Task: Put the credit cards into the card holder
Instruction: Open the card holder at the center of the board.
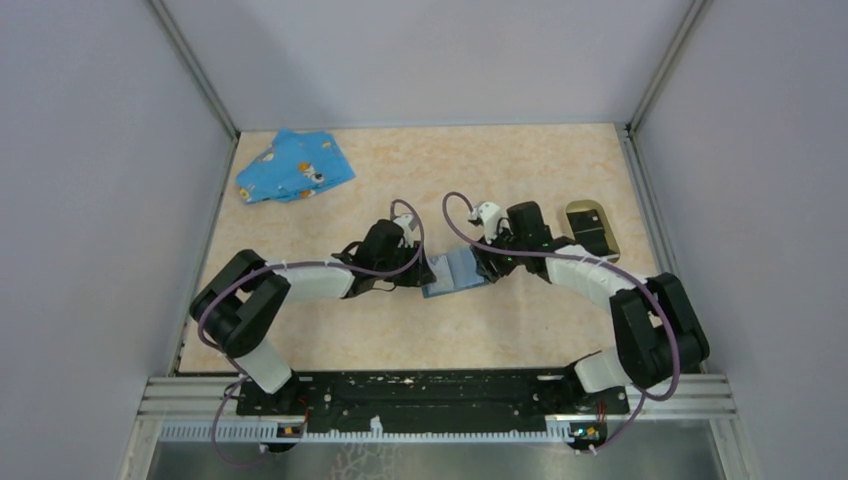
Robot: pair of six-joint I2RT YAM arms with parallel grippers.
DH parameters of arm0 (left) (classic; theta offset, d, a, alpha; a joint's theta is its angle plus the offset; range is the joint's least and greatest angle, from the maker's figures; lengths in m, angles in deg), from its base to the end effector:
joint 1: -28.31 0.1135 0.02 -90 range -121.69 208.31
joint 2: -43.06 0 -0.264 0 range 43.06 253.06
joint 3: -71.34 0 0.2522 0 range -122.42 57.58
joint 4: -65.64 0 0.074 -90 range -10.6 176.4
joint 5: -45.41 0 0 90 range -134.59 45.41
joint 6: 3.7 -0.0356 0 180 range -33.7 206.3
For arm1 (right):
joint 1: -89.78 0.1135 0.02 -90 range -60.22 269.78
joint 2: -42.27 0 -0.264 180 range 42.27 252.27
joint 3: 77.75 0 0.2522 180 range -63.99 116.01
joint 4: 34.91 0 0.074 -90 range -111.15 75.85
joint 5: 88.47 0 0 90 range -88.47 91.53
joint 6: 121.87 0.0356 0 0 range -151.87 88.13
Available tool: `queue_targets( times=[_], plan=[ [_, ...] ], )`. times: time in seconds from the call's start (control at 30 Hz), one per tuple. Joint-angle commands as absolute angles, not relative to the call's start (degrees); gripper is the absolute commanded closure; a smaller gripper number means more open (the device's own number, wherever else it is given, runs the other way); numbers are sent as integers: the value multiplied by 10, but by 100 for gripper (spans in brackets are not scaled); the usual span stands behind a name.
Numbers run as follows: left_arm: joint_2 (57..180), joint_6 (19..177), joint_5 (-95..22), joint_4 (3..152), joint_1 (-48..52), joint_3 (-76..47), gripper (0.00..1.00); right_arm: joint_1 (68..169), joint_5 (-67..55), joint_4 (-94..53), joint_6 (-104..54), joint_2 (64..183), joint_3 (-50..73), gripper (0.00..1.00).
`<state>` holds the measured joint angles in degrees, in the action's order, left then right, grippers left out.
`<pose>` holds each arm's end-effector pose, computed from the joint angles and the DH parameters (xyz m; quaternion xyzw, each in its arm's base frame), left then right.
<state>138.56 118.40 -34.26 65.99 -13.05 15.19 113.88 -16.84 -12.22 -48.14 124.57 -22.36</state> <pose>0.2391 -0.2190 0.1467 0.1109 0.8955 -0.3184 0.2905 0.2504 0.1243 0.1789 -0.3714 0.8505 0.1727 0.3298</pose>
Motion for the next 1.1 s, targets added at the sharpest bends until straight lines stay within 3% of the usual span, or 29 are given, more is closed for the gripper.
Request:
queue_targets(
  times=[0.0, 0.1, 0.2, 0.47, 0.7, 0.87, 1.07],
  plan=[
    [1364, 1145, -405, 716, -128, 131, 55, 1107, -230, -130, -485, 1196, -203, 44],
    [1335, 1103, -427, 738, -128, 125, 53, 1075, -285, -115, -494, 1197, -200, 43],
    [1319, 1040, -411, 736, -128, 114, 42, 1055, -325, -98, -487, 1221, -189, 43],
    [1345, 750, -271, 628, -128, 120, 27, 1017, -428, -65, -415, 1327, -154, 50],
    [1426, 700, -199, 609, -111, 71, 30, 1015, -425, -64, -368, 1392, -135, 50],
    [1497, 740, -179, 612, -108, 21, 38, 1018, -415, -32, -378, 1435, -89, 51],
    [1551, 792, -176, 628, -95, -19, 46, 1024, -413, 22, -395, 1504, 23, 68]
  ],
)
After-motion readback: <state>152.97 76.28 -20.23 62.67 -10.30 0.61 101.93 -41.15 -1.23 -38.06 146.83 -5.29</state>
